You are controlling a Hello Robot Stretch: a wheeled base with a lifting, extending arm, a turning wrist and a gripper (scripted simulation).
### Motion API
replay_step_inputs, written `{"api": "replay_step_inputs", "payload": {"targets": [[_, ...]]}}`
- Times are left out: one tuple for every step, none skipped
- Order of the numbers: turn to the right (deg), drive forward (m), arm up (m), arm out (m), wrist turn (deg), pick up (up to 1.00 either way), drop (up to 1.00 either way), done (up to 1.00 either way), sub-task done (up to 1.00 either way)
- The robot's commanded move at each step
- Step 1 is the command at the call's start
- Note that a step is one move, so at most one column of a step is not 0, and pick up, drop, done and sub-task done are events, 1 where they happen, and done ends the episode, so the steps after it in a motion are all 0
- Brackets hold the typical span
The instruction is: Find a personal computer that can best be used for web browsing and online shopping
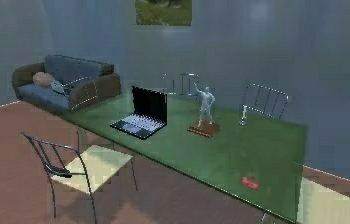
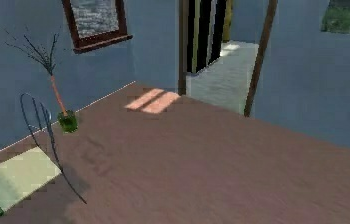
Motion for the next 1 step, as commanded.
{"api": "replay_step_inputs", "payload": {"targets": [[24.0, 0.0, 0.0, 0.0, 0.0, 0.0, 0.0, 0.0, 0.0]]}}
